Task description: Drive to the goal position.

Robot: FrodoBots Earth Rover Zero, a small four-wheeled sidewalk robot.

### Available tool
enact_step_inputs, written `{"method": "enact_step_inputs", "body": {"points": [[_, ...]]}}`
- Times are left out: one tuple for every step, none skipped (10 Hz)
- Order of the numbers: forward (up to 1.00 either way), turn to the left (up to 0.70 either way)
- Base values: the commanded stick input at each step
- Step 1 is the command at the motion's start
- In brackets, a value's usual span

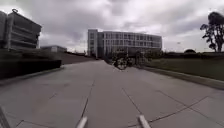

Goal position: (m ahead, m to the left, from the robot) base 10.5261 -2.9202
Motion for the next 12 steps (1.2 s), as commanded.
{"method": "enact_step_inputs", "body": {"points": [[0.5, 0.0], [0.5, 0.0], [0.5, 0.0], [0.5, -0.16], [0.5, -0.47], [0.5, -0.39], [0.5, 0.0], [0.5, 0.0], [0.5, 0.0], [0.5, 0.0], [0.5, 0.0], [0.5, 0.0]]}}
